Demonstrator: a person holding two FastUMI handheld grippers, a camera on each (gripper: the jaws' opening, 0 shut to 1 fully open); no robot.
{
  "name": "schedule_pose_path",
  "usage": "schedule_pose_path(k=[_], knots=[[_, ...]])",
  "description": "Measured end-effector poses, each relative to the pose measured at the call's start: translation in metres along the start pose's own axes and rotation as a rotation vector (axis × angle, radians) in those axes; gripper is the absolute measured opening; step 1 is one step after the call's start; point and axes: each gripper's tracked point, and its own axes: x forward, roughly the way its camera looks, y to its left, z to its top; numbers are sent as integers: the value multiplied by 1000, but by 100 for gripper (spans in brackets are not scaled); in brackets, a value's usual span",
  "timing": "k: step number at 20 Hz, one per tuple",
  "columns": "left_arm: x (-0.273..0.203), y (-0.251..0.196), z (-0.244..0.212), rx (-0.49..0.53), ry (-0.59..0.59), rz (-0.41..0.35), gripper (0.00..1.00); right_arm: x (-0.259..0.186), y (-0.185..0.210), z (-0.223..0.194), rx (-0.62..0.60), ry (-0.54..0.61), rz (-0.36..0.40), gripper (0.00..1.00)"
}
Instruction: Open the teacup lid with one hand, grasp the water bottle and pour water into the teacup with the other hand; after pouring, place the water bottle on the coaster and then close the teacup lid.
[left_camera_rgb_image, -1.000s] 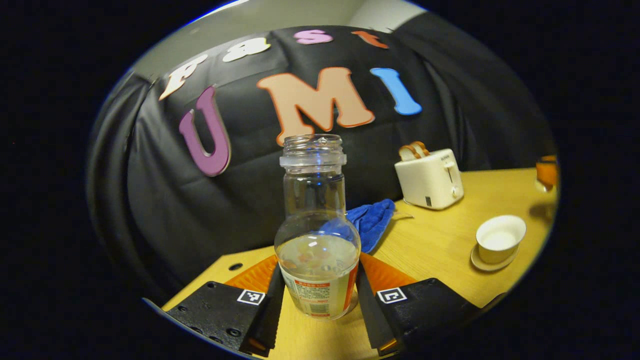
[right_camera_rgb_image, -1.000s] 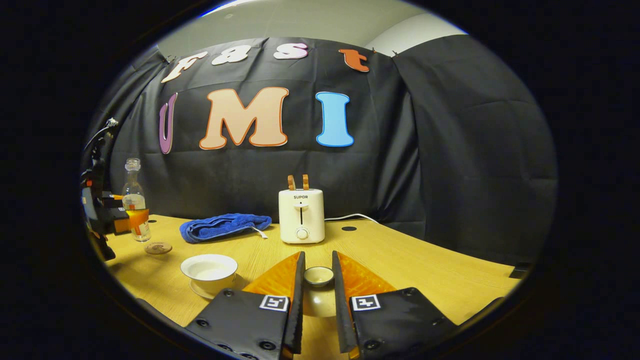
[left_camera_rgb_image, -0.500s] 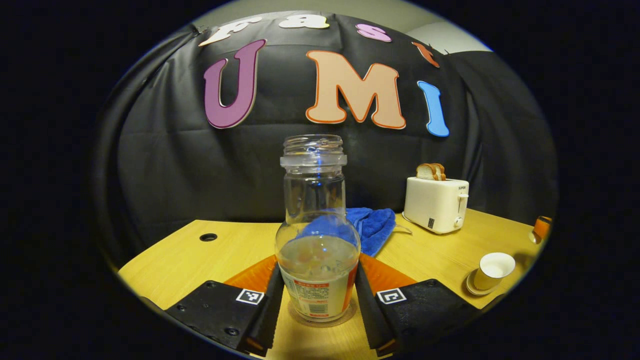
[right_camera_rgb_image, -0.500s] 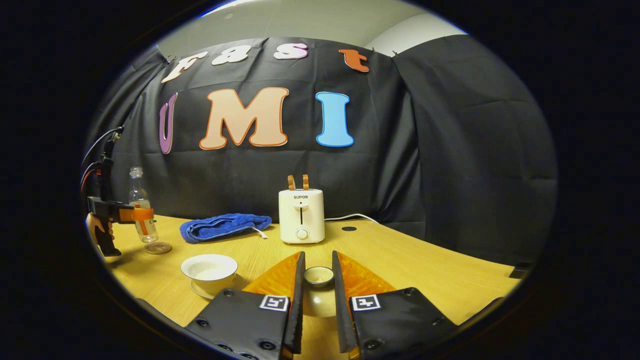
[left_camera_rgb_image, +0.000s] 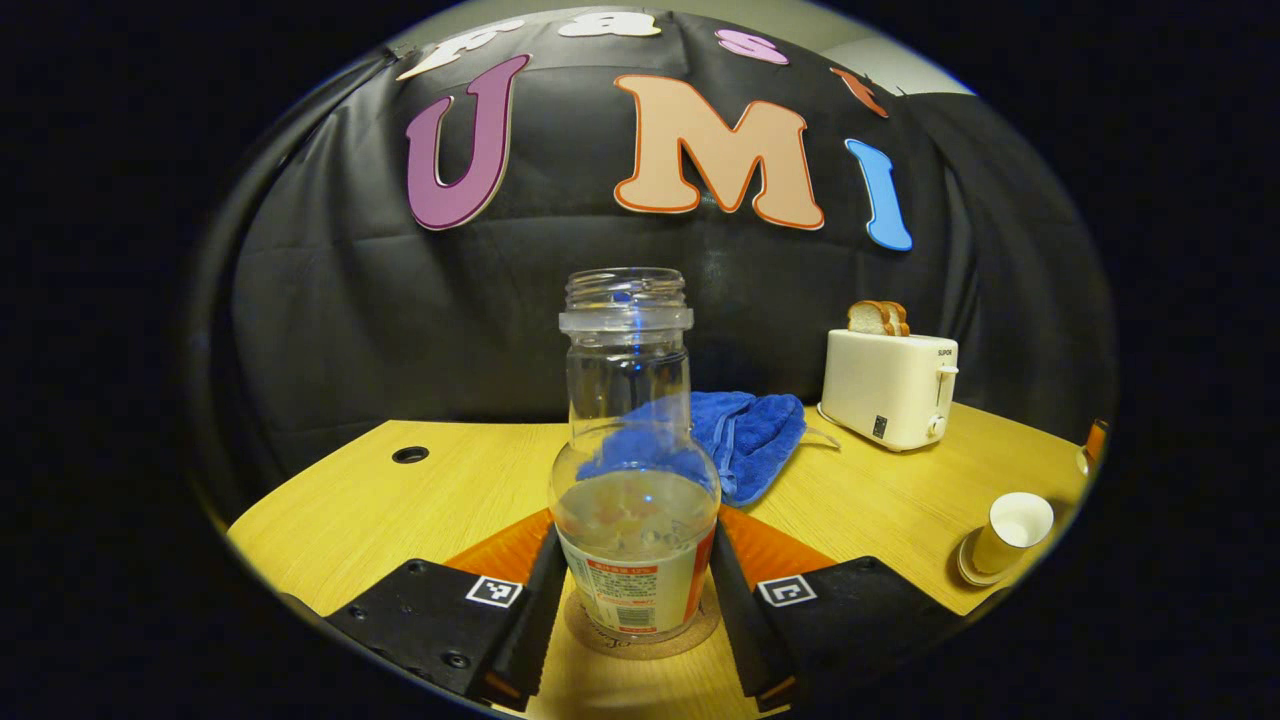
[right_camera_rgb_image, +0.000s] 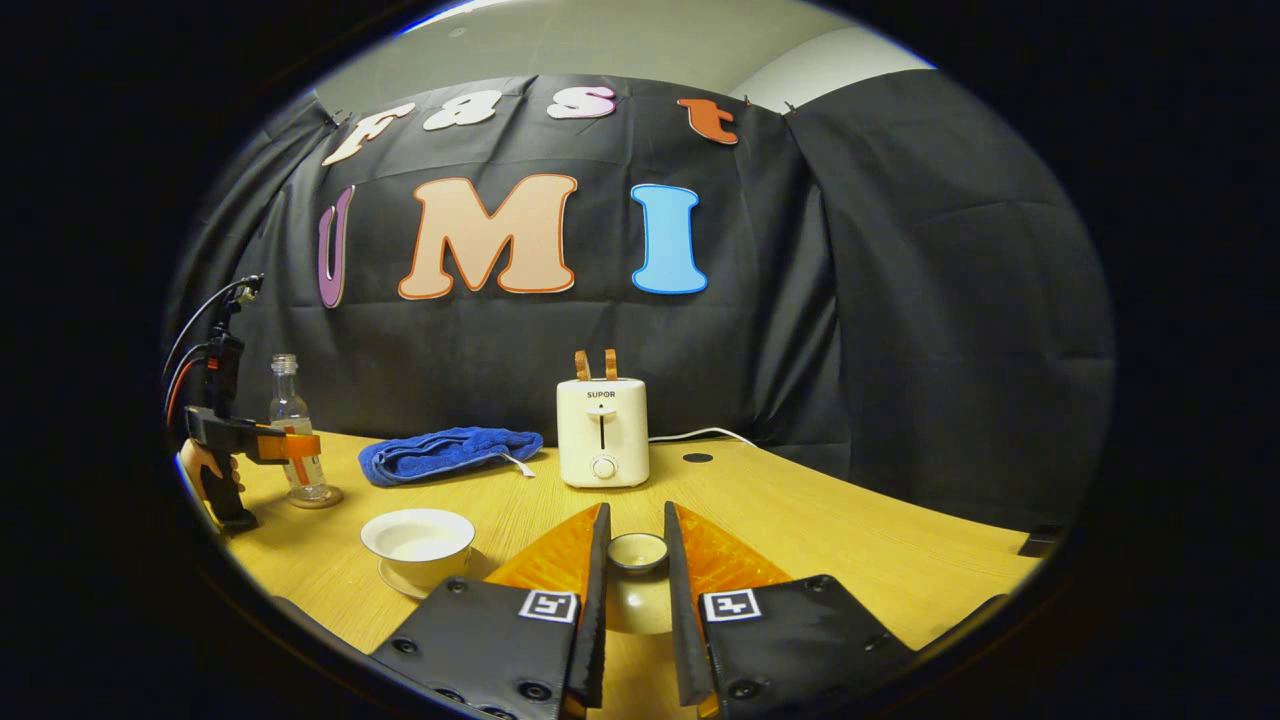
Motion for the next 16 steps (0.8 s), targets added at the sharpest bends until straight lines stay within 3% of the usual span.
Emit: schedule_pose_path(k=[6, 13, 16], knots=[[-1, 1, -4, -17, 6, -3, 73, 0, 0, 0, 0, 0, 0, 31], [-5, -3, -1, -6, -26, 12, 95, 0, 1, 0, 1, -1, 4, 31], [-12, 0, 13, 19, -111, 43, 95, 1, 2, 1, 1, -1, 11, 31]])
